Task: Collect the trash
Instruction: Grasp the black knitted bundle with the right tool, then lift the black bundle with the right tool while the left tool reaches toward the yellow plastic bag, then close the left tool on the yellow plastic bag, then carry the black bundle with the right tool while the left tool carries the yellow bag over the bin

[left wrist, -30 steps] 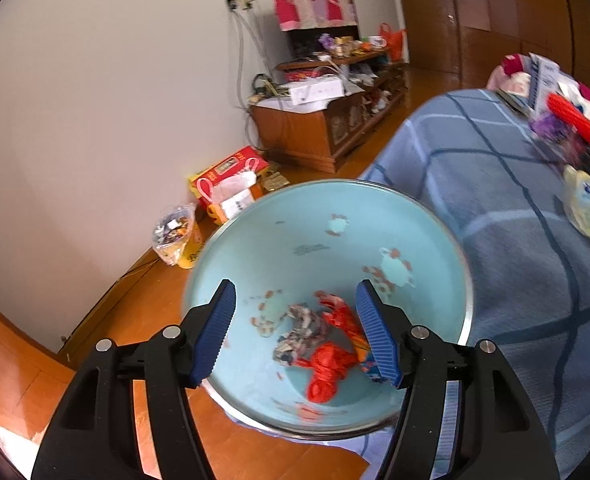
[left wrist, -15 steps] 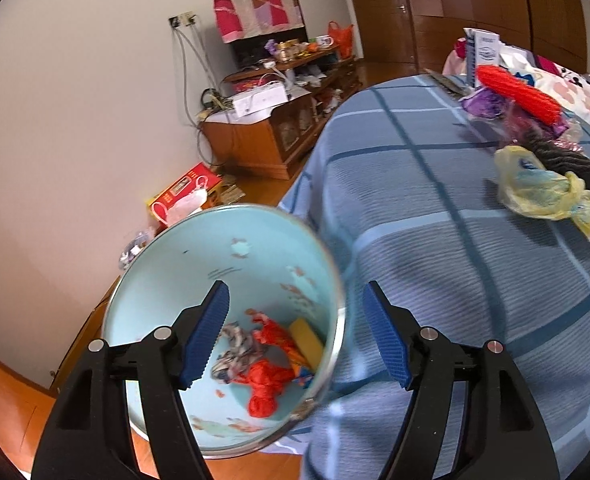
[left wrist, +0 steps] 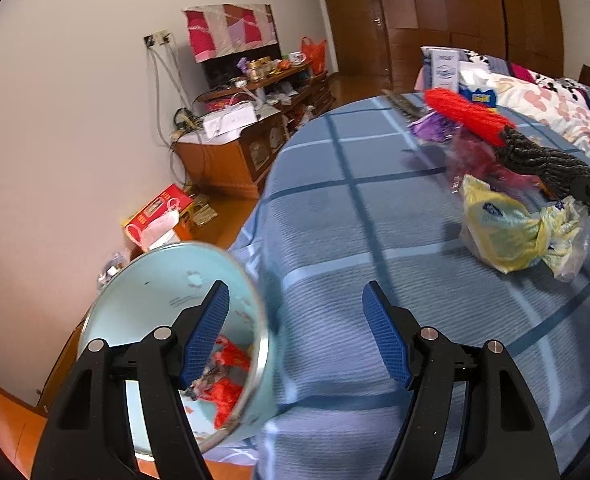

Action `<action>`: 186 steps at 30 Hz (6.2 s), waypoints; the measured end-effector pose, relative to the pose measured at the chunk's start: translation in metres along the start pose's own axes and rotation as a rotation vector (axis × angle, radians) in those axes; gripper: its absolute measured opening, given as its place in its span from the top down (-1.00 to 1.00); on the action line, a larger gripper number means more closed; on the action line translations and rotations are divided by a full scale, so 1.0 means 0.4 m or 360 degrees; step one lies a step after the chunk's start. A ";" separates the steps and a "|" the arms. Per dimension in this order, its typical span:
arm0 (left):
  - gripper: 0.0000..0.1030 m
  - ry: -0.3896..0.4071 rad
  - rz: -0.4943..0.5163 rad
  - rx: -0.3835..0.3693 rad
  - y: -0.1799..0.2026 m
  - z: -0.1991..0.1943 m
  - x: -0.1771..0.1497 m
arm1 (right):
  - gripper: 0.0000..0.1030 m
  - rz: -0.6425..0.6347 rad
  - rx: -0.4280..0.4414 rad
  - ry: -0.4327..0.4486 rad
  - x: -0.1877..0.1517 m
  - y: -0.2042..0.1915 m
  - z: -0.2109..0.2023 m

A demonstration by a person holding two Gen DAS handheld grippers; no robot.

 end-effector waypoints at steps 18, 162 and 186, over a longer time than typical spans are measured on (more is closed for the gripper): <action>-0.32 0.0000 0.0087 -0.0080 0.119 0.000 0.022 | 0.42 0.0035 -0.0044 -0.0107 -0.060 0.082 0.041; 0.81 -0.0001 -0.0337 0.0461 -0.515 -0.073 -0.059 | 0.57 -0.0474 0.0349 0.0124 0.218 -0.552 0.187; 0.81 -0.0009 -0.0352 0.0464 -0.520 -0.071 -0.066 | 0.57 -0.0517 0.0380 0.0114 0.222 -0.596 0.193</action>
Point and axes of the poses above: each gripper's, at about its wrist camera, not at the fingertips, and z roughly the way its jaws point, y to its right, x to its top, the point moved 7 cm from there along z, roughly the way its jaws point, and after that the axes turned 8 degrees about -z, right-handed, at the moved point
